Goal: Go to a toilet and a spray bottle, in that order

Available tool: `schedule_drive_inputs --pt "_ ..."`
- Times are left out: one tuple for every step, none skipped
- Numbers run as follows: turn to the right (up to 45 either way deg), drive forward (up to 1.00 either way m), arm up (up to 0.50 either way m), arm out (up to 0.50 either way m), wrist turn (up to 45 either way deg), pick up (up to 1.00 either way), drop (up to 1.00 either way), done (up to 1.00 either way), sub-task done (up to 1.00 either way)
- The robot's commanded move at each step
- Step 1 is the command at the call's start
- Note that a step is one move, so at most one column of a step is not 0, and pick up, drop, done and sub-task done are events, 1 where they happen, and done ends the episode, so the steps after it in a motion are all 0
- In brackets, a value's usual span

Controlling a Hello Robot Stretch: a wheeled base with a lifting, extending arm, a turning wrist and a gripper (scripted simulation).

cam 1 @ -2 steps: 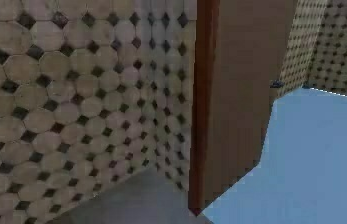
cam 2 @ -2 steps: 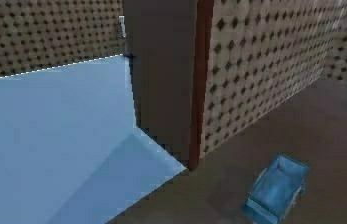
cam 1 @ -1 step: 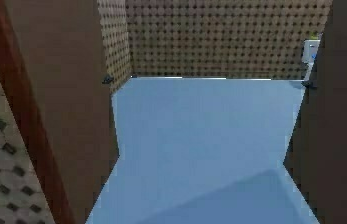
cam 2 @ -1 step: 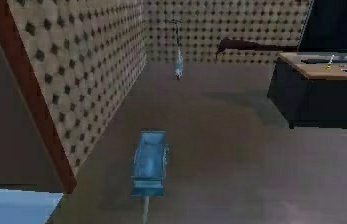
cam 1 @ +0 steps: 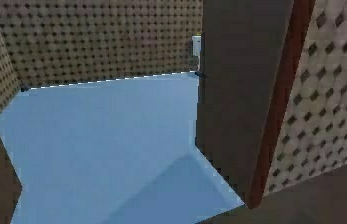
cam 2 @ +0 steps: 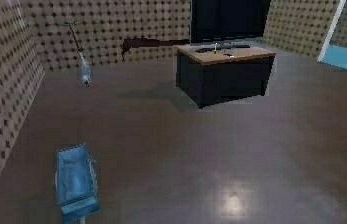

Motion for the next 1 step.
schedule_drive_inputs --pt "0.0 0.65 0.00 0.00 0.0 0.00 0.00 0.00 0.00"
